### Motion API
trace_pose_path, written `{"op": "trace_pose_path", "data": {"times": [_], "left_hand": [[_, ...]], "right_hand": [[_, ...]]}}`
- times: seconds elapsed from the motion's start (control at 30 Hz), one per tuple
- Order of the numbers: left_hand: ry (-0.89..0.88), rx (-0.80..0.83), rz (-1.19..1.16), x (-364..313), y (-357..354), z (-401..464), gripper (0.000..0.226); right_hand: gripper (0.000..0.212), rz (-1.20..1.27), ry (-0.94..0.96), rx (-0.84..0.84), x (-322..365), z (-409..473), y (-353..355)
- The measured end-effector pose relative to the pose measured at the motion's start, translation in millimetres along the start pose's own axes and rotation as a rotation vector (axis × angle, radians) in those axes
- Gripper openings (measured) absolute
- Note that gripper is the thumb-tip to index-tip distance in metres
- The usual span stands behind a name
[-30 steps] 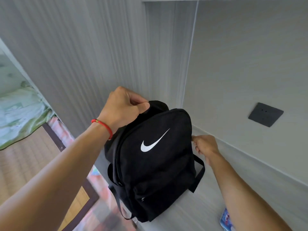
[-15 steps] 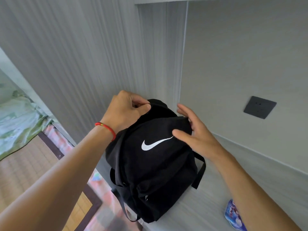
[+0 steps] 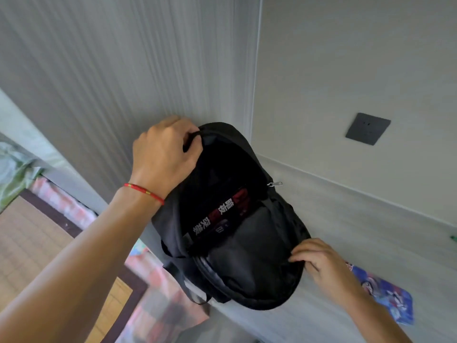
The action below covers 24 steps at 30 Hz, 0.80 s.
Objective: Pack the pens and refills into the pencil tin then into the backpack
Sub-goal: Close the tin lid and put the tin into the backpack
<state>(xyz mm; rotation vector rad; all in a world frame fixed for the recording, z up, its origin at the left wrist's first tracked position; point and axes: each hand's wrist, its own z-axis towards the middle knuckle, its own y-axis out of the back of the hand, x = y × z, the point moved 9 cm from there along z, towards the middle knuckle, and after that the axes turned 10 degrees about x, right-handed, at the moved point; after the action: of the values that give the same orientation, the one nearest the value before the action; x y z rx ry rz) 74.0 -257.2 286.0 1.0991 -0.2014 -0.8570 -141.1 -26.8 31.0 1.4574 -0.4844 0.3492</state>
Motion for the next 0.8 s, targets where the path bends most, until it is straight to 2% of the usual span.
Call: {"op": "trace_pose_path", "data": {"times": [0.2, 0.4, 0.5, 0.57, 0.63, 0.73, 0.8], "left_hand": [[-0.019, 0.003, 0.028, -3, 0, 2, 0.017], [-0.058, 0.032, 0.027, -18, -7, -16, 0.027], [-0.232, -0.125, 0.064, -57, -2, -41, 0.025], [-0.43, -0.146, -0.082, -97, -14, -68, 0.019], [-0.5, 0.077, -0.273, -131, -56, -91, 0.019], [-0.302, 0.557, -0.452, -151, -143, -123, 0.031], [-0.211, 0.724, -0.505, -158, -181, -143, 0.036]], "right_hand": [[0.05, 0.035, -0.062, -0.074, -9, -3, -4], [0.059, 0.005, -0.048, -0.053, -3, -2, -7], [0.055, -0.019, -0.058, -0.101, -2, -5, -3], [0.05, 0.02, -0.076, -0.183, -4, -8, 1], [0.047, 0.106, -0.122, -0.244, -13, -13, 5], [0.045, 0.183, -0.287, -0.243, -54, -34, 2], [0.043, 0.054, -0.474, -0.151, -102, -58, -5]]}}
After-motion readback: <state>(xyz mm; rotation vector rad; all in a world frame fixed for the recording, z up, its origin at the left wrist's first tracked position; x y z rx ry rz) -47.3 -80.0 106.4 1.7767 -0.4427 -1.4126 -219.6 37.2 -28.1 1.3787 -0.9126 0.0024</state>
